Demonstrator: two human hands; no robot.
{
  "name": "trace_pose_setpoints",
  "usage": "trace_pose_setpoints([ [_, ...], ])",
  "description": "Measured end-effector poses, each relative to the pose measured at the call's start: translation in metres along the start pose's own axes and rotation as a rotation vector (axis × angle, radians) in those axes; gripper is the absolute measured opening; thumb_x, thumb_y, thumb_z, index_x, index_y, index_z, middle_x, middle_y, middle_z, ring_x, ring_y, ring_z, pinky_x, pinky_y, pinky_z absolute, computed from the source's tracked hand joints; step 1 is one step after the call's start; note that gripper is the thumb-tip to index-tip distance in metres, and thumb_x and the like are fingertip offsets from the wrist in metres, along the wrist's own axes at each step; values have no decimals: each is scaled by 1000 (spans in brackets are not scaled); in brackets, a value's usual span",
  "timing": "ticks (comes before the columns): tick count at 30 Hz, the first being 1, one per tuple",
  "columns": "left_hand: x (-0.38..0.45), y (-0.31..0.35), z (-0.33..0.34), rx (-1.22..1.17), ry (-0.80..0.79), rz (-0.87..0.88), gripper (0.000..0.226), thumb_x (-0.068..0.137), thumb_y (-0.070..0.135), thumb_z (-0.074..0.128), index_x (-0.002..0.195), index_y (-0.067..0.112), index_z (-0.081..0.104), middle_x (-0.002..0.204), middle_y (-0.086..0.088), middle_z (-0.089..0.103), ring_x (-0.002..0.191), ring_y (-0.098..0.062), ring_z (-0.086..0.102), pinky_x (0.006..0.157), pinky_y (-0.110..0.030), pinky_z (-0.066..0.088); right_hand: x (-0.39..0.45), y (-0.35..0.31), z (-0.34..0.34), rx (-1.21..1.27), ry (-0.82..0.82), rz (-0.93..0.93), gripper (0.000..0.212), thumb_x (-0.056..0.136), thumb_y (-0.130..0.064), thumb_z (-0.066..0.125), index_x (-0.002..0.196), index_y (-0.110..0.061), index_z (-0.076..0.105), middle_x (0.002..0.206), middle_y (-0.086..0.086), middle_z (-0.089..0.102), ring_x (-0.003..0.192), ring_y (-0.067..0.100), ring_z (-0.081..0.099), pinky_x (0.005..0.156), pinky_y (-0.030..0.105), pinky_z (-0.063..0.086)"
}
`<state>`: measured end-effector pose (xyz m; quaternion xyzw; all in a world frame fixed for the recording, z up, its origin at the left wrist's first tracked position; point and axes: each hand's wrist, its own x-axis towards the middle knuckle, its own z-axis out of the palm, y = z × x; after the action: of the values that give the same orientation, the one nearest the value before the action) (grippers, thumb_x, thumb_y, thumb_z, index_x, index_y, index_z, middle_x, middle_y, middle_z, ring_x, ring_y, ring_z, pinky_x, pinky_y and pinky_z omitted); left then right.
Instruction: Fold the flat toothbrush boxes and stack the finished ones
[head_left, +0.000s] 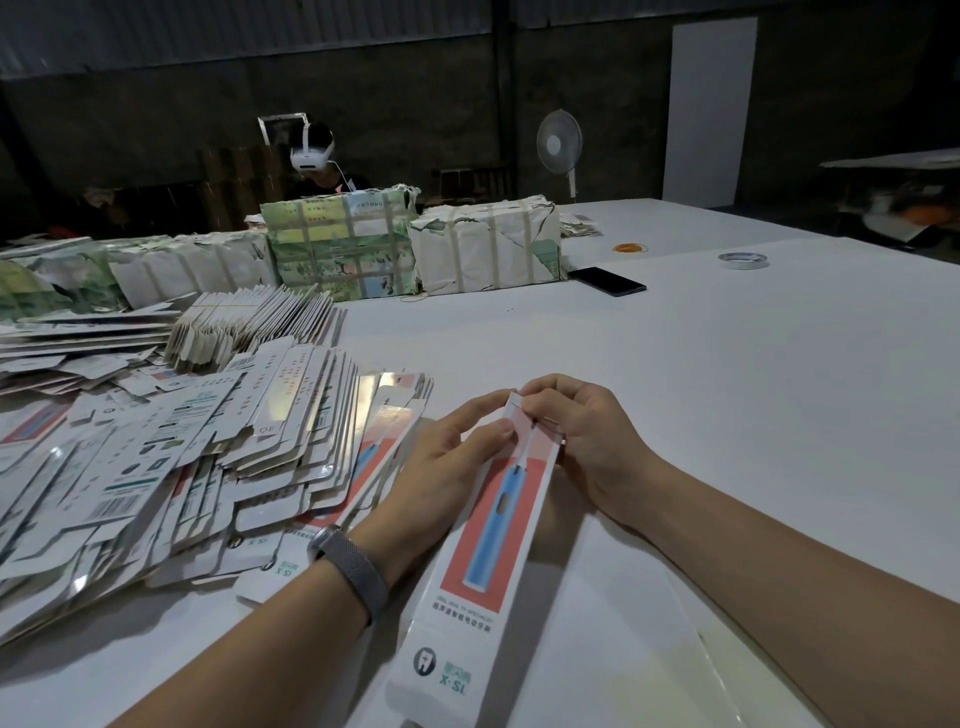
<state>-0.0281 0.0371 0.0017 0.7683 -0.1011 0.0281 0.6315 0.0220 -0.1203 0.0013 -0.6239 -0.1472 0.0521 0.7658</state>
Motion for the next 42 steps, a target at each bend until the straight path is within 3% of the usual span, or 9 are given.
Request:
trace_pose_setpoints([
  [5,-1,2,-1,-25,-17,-4,35,83,50,55,116,41,62,85,2,78,70,-18,76,60,-23,58,-1,-1,2,-76,71,-17,35,93,-7,58,64,-20,71,65,0,67,56,12,63,51,22,50],
  [10,-2,2,-1,-35,-41,-55,25,99,36,53,123,42,58,89,0,79,71,-18,76,60,-23,58,-2,1,3,-106,117,-28,29,95,-12,56,70,-22,64,65,-2,65,57,10,63,53,22,50],
  [15,-3,3,-2,-30,-58,-67,24,101,33,53,121,46,56,90,2,79,71,-17,76,61,-22,58,-2,-1,4,-95,107,-33,41,95,-8,53,61,-28,63,64,-2,61,58,12,58,56,25,50],
  [24,-4,4,-1,15,-63,-45,30,104,36,48,130,51,49,86,2,77,70,-17,75,61,-23,58,-3,-1,0,-40,24,-35,39,95,-6,49,66,-26,65,64,0,62,55,11,59,50,21,48],
  [31,-3,3,-1,-2,-34,-31,20,105,32,48,122,42,53,82,-1,76,65,-16,74,58,-22,57,-4,-1,0,-88,23,-38,39,96,-10,47,66,-27,65,68,-1,64,62,11,61,57,21,50],
  [33,-3,3,0,-19,-15,-24,21,105,31,46,124,38,51,78,3,76,63,-14,73,57,-20,56,-4,0,2,-79,37,-38,32,96,-18,49,71,-28,66,73,0,65,68,14,63,61,24,51],
  [36,-2,2,-1,-66,39,-9,21,106,28,44,126,35,48,71,7,73,58,-10,70,54,-17,53,-6,-1,3,-34,34,-30,6,82,-32,58,82,-29,63,81,6,63,77,22,61,70,36,48],
  [37,-2,1,-1,-86,53,-9,22,107,28,43,127,34,47,71,6,73,57,-10,70,53,-17,53,-6,0,3,-26,28,-29,8,80,-34,61,85,-29,61,84,9,62,78,24,60,71,38,48],
  [42,-1,-1,-1,-117,65,-25,24,105,31,47,129,34,45,81,-1,75,65,-17,72,58,-24,56,-5,-1,0,16,50,-21,10,93,-14,65,86,-20,60,87,13,61,80,33,58,76,45,47],
])
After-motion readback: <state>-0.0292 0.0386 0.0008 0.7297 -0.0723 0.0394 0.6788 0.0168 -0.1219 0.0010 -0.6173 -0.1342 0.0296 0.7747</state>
